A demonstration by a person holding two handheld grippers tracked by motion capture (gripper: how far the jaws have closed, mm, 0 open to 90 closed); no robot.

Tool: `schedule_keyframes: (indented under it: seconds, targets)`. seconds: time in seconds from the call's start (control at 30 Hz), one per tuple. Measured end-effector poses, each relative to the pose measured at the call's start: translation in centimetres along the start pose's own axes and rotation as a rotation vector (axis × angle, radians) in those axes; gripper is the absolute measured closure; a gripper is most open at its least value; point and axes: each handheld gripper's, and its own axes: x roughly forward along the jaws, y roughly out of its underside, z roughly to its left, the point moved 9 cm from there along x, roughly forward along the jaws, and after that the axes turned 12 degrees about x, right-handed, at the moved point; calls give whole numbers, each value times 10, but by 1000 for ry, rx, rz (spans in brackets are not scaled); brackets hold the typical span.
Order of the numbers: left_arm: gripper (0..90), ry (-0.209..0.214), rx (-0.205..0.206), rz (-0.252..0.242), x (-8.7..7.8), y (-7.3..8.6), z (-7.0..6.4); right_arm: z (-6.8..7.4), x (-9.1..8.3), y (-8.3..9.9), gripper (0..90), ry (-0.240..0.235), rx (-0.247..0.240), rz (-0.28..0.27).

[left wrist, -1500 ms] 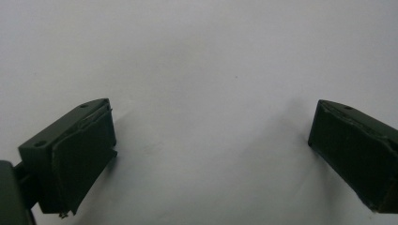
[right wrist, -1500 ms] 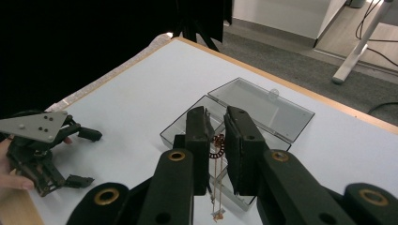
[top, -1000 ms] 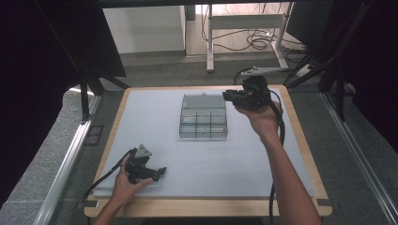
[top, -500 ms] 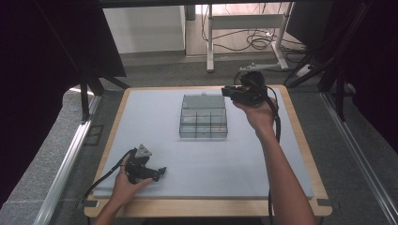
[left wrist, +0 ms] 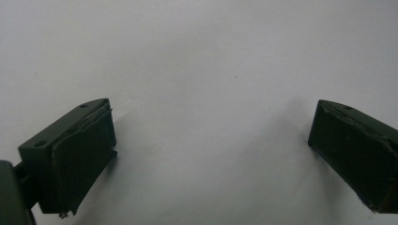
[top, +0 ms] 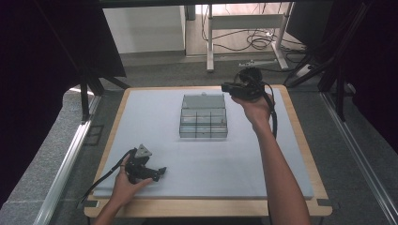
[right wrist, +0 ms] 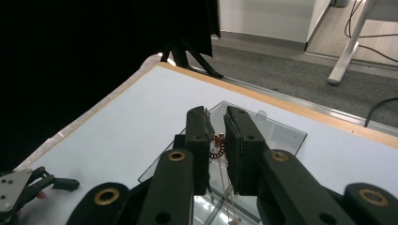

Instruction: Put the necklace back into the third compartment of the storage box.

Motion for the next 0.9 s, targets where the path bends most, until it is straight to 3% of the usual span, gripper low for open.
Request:
schedule_keyframes:
  seconds: [0.9]
  targets:
    - [8,0,-1,-2,0,0,0,-19,42,-9,783,3,36,-54]
